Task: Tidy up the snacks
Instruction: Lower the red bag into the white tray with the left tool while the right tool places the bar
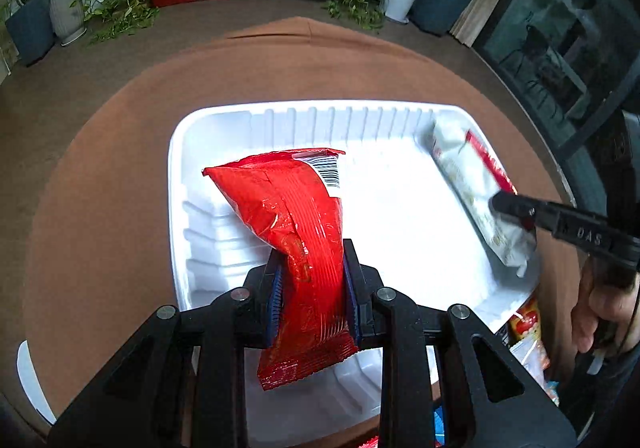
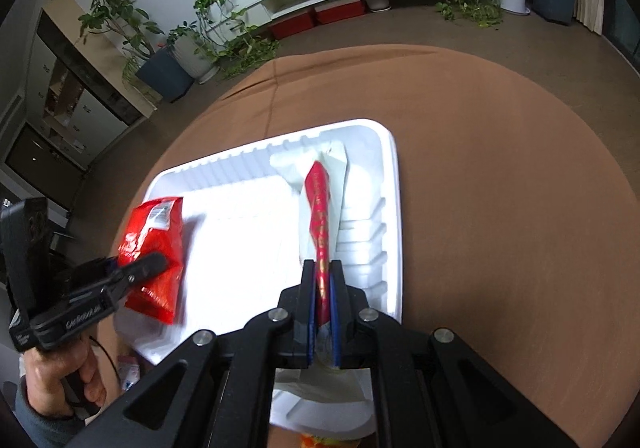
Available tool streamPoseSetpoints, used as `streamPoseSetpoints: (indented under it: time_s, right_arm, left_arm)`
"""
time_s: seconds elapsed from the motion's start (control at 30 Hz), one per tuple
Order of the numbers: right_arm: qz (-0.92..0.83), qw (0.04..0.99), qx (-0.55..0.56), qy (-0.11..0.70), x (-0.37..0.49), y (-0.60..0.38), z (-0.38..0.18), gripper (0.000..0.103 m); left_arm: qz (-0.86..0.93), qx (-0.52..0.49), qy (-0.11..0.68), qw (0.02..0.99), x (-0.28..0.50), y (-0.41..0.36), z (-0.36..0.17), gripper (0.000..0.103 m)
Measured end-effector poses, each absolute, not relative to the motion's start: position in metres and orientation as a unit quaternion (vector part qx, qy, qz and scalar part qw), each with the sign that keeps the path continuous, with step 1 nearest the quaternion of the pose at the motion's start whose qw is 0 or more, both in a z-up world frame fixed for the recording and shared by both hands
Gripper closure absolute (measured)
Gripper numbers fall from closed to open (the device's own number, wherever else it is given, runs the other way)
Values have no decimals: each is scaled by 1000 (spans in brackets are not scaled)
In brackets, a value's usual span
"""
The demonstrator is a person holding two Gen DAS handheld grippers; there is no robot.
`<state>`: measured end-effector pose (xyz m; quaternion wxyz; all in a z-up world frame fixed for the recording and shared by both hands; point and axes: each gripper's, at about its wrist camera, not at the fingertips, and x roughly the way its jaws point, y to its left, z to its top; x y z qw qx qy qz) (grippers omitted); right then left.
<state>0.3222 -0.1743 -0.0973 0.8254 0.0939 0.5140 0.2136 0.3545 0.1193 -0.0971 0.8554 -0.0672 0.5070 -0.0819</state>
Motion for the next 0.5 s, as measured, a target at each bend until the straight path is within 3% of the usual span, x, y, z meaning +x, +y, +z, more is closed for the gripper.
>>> streamPoseSetpoints:
  time_s: [0.4, 0.5]
  right_arm:
    - [219, 826, 89, 511, 322, -177, -98, 90]
    - [220, 831, 89, 502, 320, -178, -92, 82]
  left_arm:
    - [-68, -59, 502, 860, 361, 98, -105, 78]
    - [-69, -61, 498, 862, 359, 97, -101, 77]
